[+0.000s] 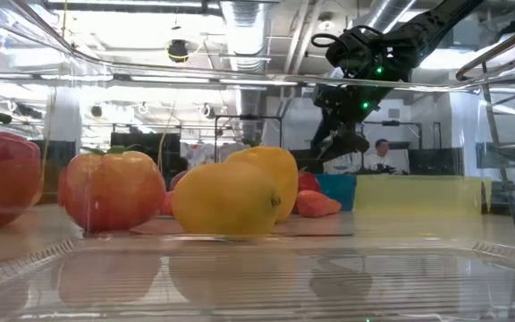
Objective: Sort produce into baskets
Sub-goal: Put the red tomato into the transparent bin
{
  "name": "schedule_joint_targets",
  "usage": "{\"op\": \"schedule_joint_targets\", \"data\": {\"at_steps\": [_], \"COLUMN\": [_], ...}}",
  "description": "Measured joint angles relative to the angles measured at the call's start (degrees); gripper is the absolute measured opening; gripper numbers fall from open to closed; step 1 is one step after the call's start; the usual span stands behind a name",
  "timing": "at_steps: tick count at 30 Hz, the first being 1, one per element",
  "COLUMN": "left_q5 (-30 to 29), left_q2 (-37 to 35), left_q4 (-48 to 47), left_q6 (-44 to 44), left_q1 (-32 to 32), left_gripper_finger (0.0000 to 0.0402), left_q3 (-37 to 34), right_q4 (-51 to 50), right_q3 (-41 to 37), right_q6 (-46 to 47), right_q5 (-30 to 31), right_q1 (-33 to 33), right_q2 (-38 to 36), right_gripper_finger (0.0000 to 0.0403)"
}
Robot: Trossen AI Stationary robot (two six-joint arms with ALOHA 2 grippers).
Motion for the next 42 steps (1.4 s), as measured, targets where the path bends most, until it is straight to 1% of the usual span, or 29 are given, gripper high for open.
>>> {"op": "schedule_joint_targets", "data": {"at_steps": [5, 8, 15, 18, 22, 25, 30, 34, 38, 42], "left_q5": [-2.87, -3.47, -2.74, -2.63, -3.44, -5.62, -8.81, -8.83, -8.83, -5.94], "left_q2": [0.00, 0.00, 0.02, 0.15, 0.11, 0.15, 0.11, 0.11, 0.11, 0.11], "left_q4": [0.01, 0.41, 9.83, 10.10, 10.64, 10.13, 10.22, 10.32, 10.35, 10.33], "left_q6": [-0.84, -2.97, -7.53, -10.72, -11.87, -11.46, -8.73, -8.05, -8.03, -7.10], "left_q1": [-3.31, -4.35, -5.31, -5.28, -5.18, -5.20, -5.20, -5.18, -5.19, -4.92], "left_gripper_finger": [0.0275, 0.0275, 0.0275, 0.0275, 0.0276, 0.0286, 0.0321, 0.0341, 0.0349, 0.0349], "left_q3": [0.00, -0.75, -8.23, -9.83, -10.28, -10.54, -10.45, -10.45, -10.45, -10.45], "right_q4": [0.00, 0.00, 0.00, 0.01, 0.00, 0.02, 0.02, 0.02, 0.01, 0.02], "right_q3": [0.00, 0.00, 0.00, 0.00, 0.00, 0.00, 0.00, 0.00, 0.00, 0.00], "right_q6": [-0.02, 0.00, -0.02, -0.01, -0.02, -0.02, -0.02, -0.02, -0.02, -0.02], "right_q5": [0.00, 0.00, 0.00, 0.00, 0.00, -0.02, -0.03, -0.03, -0.03, -0.03], "right_q1": [0.00, 0.00, 0.00, 0.00, 0.02, 0.00, 0.00, 0.00, 0.00, 0.00], "right_q2": [0.00, 0.00, 0.00, 0.00, 0.00, 0.00, 0.00, 0.00, 0.00, 0.00], "right_gripper_finger": [0.0389, 0.0388, 0.0388, 0.0389, 0.0388, 0.0388, 0.0389, 0.0389, 0.0389, 0.0389]}}
